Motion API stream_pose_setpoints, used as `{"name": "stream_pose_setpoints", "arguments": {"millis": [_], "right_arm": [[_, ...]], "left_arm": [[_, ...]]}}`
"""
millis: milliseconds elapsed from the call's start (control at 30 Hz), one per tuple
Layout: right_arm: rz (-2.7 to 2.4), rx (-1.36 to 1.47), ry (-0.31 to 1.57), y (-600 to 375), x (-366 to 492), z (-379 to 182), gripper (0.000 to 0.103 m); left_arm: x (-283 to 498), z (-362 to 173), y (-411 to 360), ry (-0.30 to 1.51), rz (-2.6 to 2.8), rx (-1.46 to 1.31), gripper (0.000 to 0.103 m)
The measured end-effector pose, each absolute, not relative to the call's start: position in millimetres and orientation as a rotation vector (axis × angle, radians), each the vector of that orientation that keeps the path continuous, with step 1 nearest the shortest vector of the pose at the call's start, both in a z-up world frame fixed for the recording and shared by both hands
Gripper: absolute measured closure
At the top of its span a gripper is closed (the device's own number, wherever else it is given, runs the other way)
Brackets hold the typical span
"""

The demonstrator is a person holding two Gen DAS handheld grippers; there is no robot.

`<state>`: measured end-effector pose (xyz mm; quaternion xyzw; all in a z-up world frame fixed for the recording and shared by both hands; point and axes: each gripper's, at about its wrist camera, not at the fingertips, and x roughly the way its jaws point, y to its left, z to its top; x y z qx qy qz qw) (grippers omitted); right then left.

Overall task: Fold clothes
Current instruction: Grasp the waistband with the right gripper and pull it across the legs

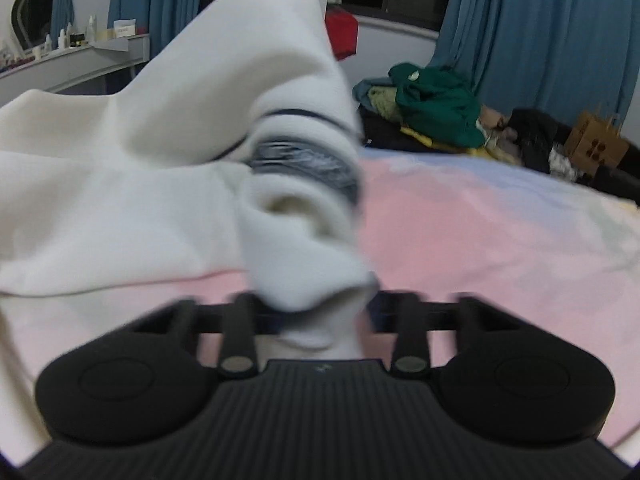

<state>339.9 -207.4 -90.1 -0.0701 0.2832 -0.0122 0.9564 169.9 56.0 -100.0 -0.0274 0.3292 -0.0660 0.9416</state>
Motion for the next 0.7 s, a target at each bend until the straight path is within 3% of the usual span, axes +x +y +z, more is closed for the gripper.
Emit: {"name": "stream_pose_setpoints", "arguments": {"millis": [100, 467, 600, 667, 700], "right_arm": [[-0.090, -0.195, 0.546, -214, 337, -77, 0.092], [-0.393, -0.559, 0.432, -311, 306, -2, 0.093], [-0.394, -0.793, 0.457, -330, 283, -37, 0.091], [-0.348, -0.786, 0.539, -340, 270, -67, 0.091], [-0.327, -0.759, 0.585, -345, 264, -80, 0.085]], "left_arm": [[169, -100, 56, 0.664, -0.140, -0.048, 0.007], [162, -85, 64, 0.641, -0.140, -0.123, 0.007], [163, -85, 61, 0.638, -0.150, -0.102, 0.007], [162, -86, 59, 0.639, -0.154, -0.089, 0.007], [163, -87, 58, 0.641, -0.153, -0.083, 0.007]]}}
